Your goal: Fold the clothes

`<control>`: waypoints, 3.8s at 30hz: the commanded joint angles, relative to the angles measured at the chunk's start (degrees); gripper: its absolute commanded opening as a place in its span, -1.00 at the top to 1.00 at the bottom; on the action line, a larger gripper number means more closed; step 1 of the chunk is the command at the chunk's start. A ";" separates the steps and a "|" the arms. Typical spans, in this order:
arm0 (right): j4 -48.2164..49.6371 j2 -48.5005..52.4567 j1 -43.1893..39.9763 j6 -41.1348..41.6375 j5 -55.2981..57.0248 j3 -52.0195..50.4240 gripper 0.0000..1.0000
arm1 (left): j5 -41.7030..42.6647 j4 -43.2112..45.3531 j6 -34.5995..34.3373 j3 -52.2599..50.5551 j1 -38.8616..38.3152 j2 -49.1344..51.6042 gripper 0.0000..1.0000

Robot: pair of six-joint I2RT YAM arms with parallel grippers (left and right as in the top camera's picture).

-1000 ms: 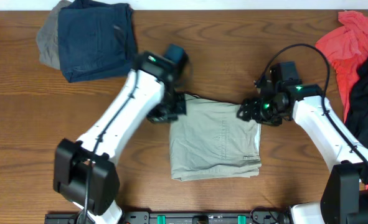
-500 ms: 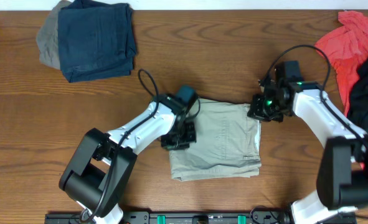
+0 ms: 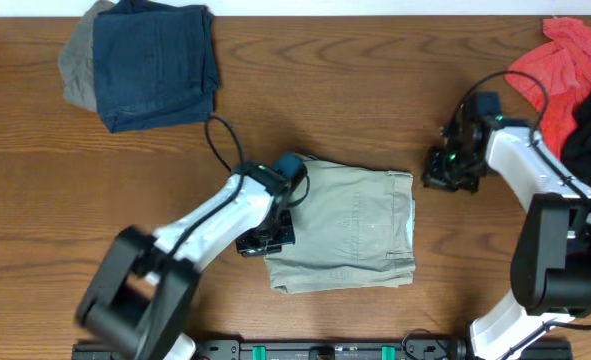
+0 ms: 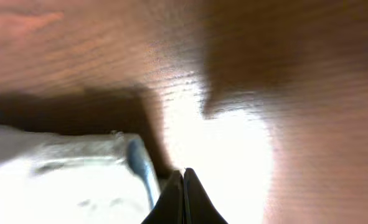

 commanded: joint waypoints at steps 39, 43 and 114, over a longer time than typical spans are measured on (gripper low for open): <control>-3.02 -12.07 10.73 -2.75 -10.25 -28.22 0.97 | 6.01 26.86 12.37 3.48 17.33 6.97 0.88; -3.80 -14.99 8.96 -1.97 -7.93 -26.80 0.97 | 6.05 22.21 12.83 4.26 19.89 -0.48 0.88; -1.79 -25.68 -10.80 -2.01 1.18 -10.08 -0.99 | -1.60 21.66 41.99 30.38 25.64 10.12 0.88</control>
